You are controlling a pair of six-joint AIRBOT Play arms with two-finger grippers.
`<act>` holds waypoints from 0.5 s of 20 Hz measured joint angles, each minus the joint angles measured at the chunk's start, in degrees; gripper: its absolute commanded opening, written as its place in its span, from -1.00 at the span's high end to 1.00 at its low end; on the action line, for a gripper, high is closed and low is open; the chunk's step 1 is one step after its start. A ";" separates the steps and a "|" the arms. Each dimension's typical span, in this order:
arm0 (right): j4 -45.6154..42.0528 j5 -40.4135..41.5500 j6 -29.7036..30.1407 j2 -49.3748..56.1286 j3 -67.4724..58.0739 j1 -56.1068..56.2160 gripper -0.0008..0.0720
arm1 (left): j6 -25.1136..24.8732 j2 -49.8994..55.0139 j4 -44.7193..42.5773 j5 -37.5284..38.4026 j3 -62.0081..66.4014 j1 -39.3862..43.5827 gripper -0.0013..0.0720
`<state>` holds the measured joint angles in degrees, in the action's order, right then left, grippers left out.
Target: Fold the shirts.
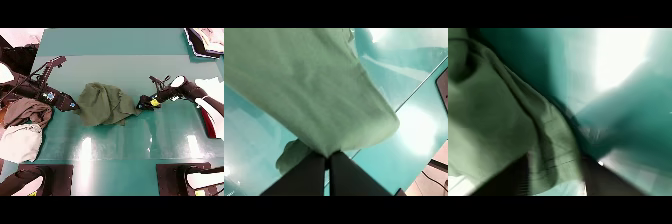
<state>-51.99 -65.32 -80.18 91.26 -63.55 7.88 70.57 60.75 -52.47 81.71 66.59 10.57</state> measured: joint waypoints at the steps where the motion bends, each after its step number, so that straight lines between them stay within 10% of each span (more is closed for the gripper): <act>1: -0.24 -0.50 0.66 0.50 -0.09 0.09 0.93 | 0.00 0.00 0.00 0.00 0.00 0.00 0.90; 10: -0.85 0.44 3.17 -13.77 -2.23 -7.30 0.94 | 1.84 0.00 -6.05 0.42 13.97 -4.55 0.90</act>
<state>-52.84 -64.88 -77.01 77.49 -65.78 0.58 72.40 60.75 -58.52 82.13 80.55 6.02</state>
